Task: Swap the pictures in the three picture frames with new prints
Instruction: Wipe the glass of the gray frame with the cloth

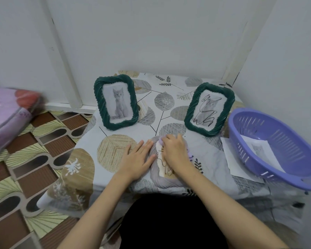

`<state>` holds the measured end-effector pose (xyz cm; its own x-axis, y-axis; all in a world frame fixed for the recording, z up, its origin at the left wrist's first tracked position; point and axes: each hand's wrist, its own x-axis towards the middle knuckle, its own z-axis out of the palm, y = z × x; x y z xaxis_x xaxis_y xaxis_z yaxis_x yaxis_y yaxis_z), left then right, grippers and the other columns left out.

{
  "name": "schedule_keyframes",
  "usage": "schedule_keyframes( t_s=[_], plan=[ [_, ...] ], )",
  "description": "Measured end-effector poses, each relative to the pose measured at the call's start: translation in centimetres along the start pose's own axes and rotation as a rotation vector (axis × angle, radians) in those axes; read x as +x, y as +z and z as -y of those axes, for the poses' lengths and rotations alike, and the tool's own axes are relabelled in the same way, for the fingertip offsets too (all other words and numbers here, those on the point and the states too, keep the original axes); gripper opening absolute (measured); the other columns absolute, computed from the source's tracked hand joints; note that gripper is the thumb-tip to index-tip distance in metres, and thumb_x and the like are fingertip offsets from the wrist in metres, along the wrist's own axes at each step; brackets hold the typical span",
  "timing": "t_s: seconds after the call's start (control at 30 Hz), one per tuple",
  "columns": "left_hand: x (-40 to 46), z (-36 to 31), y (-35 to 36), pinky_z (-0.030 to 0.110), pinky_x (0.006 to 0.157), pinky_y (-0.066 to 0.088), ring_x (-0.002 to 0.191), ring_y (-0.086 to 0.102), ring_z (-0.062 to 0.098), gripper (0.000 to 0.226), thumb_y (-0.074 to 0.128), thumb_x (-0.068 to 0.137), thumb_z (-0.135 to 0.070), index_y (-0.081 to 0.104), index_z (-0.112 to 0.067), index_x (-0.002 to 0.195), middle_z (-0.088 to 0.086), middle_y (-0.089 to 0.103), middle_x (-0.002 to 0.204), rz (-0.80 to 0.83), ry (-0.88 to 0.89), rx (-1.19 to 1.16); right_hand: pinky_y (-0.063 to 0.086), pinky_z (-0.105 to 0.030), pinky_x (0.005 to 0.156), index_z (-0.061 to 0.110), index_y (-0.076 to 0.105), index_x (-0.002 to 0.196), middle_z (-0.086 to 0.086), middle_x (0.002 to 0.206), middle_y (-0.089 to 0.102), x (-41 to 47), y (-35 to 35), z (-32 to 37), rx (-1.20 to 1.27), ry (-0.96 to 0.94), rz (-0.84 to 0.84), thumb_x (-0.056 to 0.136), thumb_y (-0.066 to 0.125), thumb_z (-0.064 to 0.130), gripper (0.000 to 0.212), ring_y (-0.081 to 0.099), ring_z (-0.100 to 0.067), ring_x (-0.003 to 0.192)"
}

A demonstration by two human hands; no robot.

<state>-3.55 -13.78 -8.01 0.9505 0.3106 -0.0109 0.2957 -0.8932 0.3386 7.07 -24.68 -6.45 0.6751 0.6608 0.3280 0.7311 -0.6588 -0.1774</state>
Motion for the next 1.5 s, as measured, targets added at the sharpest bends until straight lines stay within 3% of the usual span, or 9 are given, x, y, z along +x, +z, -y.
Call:
schedule_keyframes(
  t_s=[0.1, 0.23, 0.33, 0.43, 0.57, 0.87, 1.1, 1.3, 1.5],
  plan=[
    [0.0, -0.1, 0.0, 0.041, 0.116, 0.0, 0.143, 0.005, 0.002, 0.086, -0.009, 0.068, -0.069, 0.008, -0.036, 0.146, -0.02, 0.011, 0.154, -0.005, 0.001, 0.001, 0.05, -0.036, 0.071, 0.008, 0.069, 0.097, -0.003, 0.095, 0.07, -1.3, 1.1, 0.4, 0.075, -0.138, -0.032, 0.074, 0.065, 0.002, 0.025, 0.056, -0.034, 0.08],
    [-0.1, -0.1, -0.1, 0.04, 0.116, -0.001, 0.143, 0.004, 0.002, 0.081, -0.004, 0.074, -0.069, 0.009, -0.036, 0.146, -0.019, 0.01, 0.154, 0.019, -0.004, 0.0, 0.039, -0.03, 0.082, 0.014, 0.071, 0.1, -0.004, 0.102, 0.07, -2.6, -0.7, -2.9, 0.233, -0.288, 0.052, 0.088, 0.042, 0.029, 0.035, 0.059, -0.025, 0.086],
    [-0.1, 0.0, -0.2, 0.04, 0.116, -0.003, 0.143, 0.002, 0.001, 0.068, 0.006, 0.084, -0.061, 0.008, -0.035, 0.146, -0.019, 0.009, 0.155, 0.034, -0.006, 0.008, 0.046, -0.041, 0.083, 0.021, 0.067, 0.108, -0.009, 0.121, 0.059, -2.2, -1.8, -3.7, 0.123, -0.209, 0.048, 0.089, 0.044, 0.036, 0.033, 0.053, -0.029, 0.095],
    [-0.1, -0.1, -0.3, 0.04, 0.117, -0.004, 0.143, 0.001, 0.002, 0.062, 0.008, 0.09, -0.059, 0.004, -0.035, 0.147, -0.019, 0.007, 0.155, 0.053, -0.002, 0.026, 0.035, -0.042, 0.093, 0.02, 0.051, 0.128, -0.017, 0.141, 0.035, -1.3, -1.1, -2.8, 0.044, -0.009, 0.044, 0.093, 0.043, 0.035, 0.038, 0.039, -0.033, 0.113],
    [-0.1, 0.0, -0.3, 0.04, 0.116, -0.004, 0.143, 0.0, 0.002, 0.055, 0.012, 0.095, -0.054, 0.003, -0.035, 0.146, -0.018, 0.005, 0.155, 0.057, 0.001, 0.03, 0.043, -0.045, 0.089, 0.012, 0.063, 0.113, -0.019, 0.118, 0.052, -1.3, -0.5, -1.7, 0.182, 0.081, -0.025, 0.094, 0.047, 0.027, 0.029, 0.045, -0.033, 0.101],
    [-0.1, -0.1, -0.4, 0.04, 0.117, -0.004, 0.143, -0.001, 0.002, 0.051, 0.015, 0.099, -0.045, 0.0, -0.034, 0.146, -0.018, 0.003, 0.155, 0.071, -0.008, 0.046, 0.048, -0.033, 0.084, 0.016, 0.07, 0.099, -0.015, 0.102, 0.059, -4.8, -2.5, -4.3, 0.385, -0.35, 0.143, 0.088, 0.05, 0.036, 0.031, 0.056, -0.029, 0.091],
    [-0.2, -0.2, -0.4, 0.039, 0.117, -0.004, 0.143, 0.0, 0.002, 0.05, 0.014, 0.099, -0.043, 0.001, -0.035, 0.146, -0.019, 0.003, 0.155, 0.055, -0.016, 0.056, 0.046, -0.042, 0.079, 0.008, 0.071, 0.092, -0.017, 0.098, 0.061, -2.1, -0.1, -1.0, 0.3, -0.138, 0.005, 0.086, 0.041, 0.034, 0.04, 0.053, -0.037, 0.083],
    [-0.1, -0.1, -0.3, 0.039, 0.116, -0.004, 0.143, 0.001, 0.002, 0.049, 0.015, 0.1, -0.041, 0.003, -0.034, 0.147, -0.018, 0.005, 0.155, 0.052, -0.017, 0.037, 0.049, -0.034, 0.072, 0.011, 0.072, 0.089, -0.012, 0.096, 0.062, -4.5, -1.2, -2.5, 0.232, -0.332, -0.011, 0.091, 0.042, 0.035, 0.038, 0.053, -0.029, 0.077],
    [-0.2, -0.3, -0.4, 0.04, 0.117, -0.003, 0.143, 0.002, 0.003, 0.049, 0.015, 0.099, -0.042, 0.006, -0.034, 0.147, -0.018, 0.007, 0.155, 0.042, -0.02, 0.042, 0.048, -0.047, 0.079, 0.005, 0.07, 0.092, -0.019, 0.102, 0.057, -2.2, -0.3, -0.3, 0.229, -0.095, 0.034, 0.085, 0.058, 0.011, 0.016, 0.049, -0.037, 0.088]
  ],
)
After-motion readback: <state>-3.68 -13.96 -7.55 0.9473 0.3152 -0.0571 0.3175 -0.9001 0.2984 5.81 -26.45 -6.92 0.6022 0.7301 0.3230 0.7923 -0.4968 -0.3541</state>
